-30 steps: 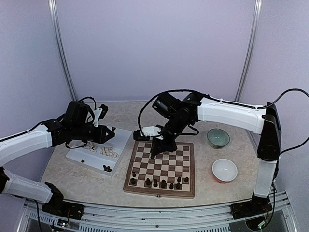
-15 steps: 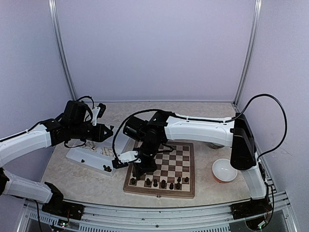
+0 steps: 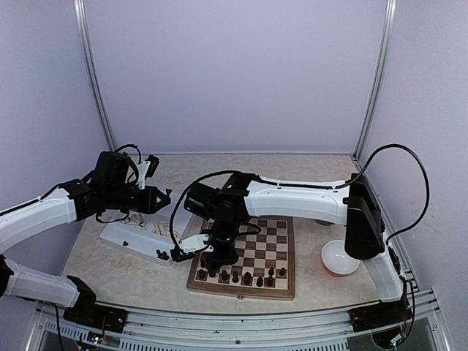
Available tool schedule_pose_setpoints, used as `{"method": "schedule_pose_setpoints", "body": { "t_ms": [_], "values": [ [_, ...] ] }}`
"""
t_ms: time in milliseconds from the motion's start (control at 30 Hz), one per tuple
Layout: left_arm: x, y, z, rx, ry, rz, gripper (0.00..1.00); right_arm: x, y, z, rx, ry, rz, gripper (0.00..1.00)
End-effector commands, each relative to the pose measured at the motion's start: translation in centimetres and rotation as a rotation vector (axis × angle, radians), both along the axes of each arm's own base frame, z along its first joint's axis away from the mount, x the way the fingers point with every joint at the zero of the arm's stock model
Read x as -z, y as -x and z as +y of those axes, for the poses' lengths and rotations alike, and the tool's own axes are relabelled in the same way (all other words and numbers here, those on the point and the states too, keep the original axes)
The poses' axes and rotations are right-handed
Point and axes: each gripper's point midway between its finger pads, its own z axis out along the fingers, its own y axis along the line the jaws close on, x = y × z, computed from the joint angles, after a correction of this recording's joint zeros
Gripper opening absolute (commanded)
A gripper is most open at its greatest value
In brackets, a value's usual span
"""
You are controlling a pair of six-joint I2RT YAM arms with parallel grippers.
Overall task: Set up the chess pieces on the board
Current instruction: Place the knight at g8.
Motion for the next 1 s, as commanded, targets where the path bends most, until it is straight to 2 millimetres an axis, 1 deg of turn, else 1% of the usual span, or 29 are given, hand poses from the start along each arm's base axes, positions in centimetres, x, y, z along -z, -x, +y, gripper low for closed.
{"method": "schedule_pose_setpoints", "body": {
  "t_ms": [0, 200, 367, 433, 467, 567, 700, 800, 900, 967],
  "values": [
    [-0.5, -0.1, 0.0, 0.003, 0.018, -0.019, 0.04, 0.8, 1.0, 0.5, -0.018, 0.019, 0.012, 0.03],
    [-0.5, -0.1, 0.0, 0.004, 0.02, -0.017, 0.04, 1.5, 0.7, 0.6, -0.012, 0.035, -0.005, 0.04],
    [-0.4, 0.0, 0.0, 0.007, 0.02, -0.013, 0.04, 1.7, 0.7, 0.7, -0.013, 0.036, -0.003, 0.07],
    [-0.3, 0.0, 0.0, 0.007, 0.019, -0.011, 0.04, 1.8, 0.8, 0.7, -0.015, 0.036, -0.002, 0.12],
    [-0.3, -0.1, 0.0, 0.007, 0.018, -0.01, 0.04, 1.7, 0.9, 0.8, -0.015, 0.035, 0.002, 0.18],
    [-0.2, 0.0, -0.1, 0.008, 0.018, -0.007, 0.04, 1.4, 1.0, 0.8, -0.017, 0.027, 0.006, 0.28],
    [0.0, -0.1, -0.1, 0.01, 0.017, -0.003, 0.04, 0.7, 1.1, 0.9, -0.019, 0.014, 0.008, 0.34],
    [0.1, -0.1, -0.2, 0.013, 0.018, 0.001, 0.04, -1.0, 0.5, 0.8, -0.022, -0.012, -0.033, 0.35],
    [0.2, 0.2, -0.7, 0.042, 0.031, 0.014, 0.04, -4.8, -0.8, 0.4, -0.013, -0.092, -0.066, 0.35],
    [0.3, 0.8, -1.8, 0.097, 0.063, 0.038, 0.04, -7.4, -2.1, -0.2, 0.004, -0.147, -0.09, 0.35]
  ]
}}
